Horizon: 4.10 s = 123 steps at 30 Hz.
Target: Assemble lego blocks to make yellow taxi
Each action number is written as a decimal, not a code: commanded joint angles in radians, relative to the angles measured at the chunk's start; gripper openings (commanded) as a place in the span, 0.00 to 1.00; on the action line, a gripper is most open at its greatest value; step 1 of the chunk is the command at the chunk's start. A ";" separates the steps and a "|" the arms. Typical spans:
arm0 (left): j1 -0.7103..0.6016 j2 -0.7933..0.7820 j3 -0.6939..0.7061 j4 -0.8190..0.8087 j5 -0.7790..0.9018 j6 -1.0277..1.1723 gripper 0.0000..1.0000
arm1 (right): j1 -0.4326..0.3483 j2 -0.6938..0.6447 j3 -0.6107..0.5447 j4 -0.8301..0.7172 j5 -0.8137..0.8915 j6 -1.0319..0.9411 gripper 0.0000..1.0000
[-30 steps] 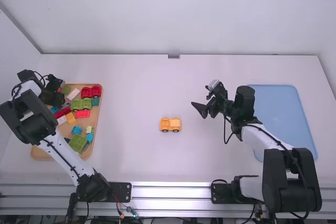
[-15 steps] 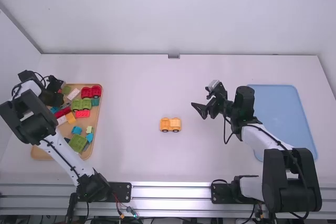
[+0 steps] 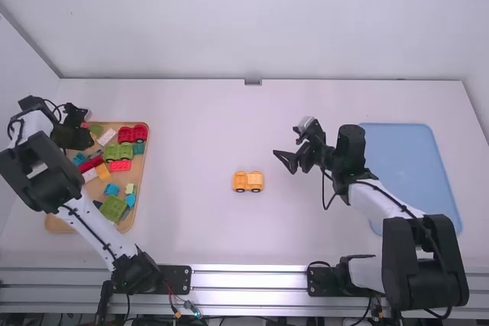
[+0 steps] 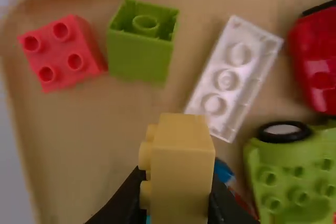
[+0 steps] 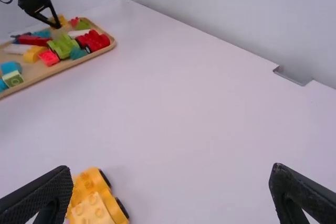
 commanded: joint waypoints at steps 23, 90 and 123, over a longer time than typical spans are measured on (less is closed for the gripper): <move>-0.938 -1.075 -0.970 0.650 -0.047 0.193 0.02 | 0.000 0.098 0.317 -0.200 -0.319 0.322 0.92; -1.225 -0.763 -0.784 0.635 0.079 -0.040 0.99 | 0.125 0.243 0.341 -0.318 -0.214 0.123 0.11; -1.091 -0.633 -0.526 0.097 0.525 0.128 0.81 | 0.177 0.020 0.341 -0.713 -0.256 -0.617 0.04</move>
